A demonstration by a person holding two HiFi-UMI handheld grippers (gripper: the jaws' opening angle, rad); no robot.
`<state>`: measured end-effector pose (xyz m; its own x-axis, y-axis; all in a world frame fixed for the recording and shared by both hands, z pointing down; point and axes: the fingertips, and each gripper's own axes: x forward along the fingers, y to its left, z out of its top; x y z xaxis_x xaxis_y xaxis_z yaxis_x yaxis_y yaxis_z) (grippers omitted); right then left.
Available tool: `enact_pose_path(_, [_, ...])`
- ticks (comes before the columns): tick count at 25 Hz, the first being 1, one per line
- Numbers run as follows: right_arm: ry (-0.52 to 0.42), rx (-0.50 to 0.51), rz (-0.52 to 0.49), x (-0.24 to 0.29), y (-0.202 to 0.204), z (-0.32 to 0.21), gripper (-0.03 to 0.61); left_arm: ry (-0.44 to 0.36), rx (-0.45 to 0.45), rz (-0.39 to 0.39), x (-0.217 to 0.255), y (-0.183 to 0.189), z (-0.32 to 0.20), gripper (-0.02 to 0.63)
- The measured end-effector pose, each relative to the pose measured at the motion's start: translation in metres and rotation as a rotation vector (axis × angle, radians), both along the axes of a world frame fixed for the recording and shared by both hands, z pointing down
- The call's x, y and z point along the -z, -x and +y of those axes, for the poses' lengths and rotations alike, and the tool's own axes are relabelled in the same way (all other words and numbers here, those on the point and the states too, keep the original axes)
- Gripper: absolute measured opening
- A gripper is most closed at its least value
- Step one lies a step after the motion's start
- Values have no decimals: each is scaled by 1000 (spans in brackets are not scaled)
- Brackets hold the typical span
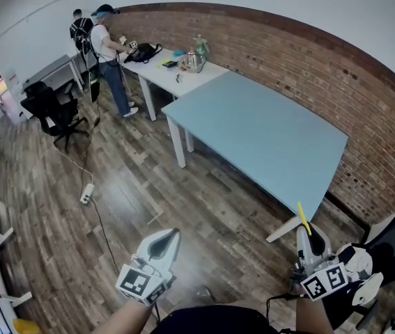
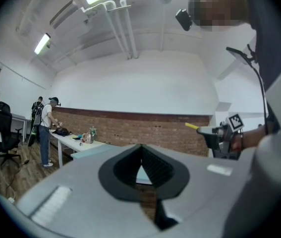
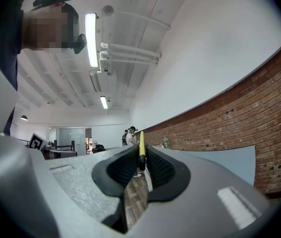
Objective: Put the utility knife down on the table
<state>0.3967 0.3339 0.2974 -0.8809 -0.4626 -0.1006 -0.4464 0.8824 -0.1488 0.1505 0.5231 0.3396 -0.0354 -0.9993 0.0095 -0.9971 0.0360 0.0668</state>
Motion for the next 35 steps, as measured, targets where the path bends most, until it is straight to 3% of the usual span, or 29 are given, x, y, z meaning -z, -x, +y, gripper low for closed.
enact_pose_path(3, [-3,1,-16,3,27,-3,54,9,-11,-23,3,26,-2,-14])
enact_pose_path(9, [14,-21,38,-3,38,-18,54,32,-19,1,-7,47,-17,-14])
enact_pose_path(17, [14,23,73,-21,91,-60,54,30,27,19,-22,88,-46,-14])
enact_pose_path(35, [10,109,56,-16,216,-247,54,52,95,-45,11,194,-219,-14])
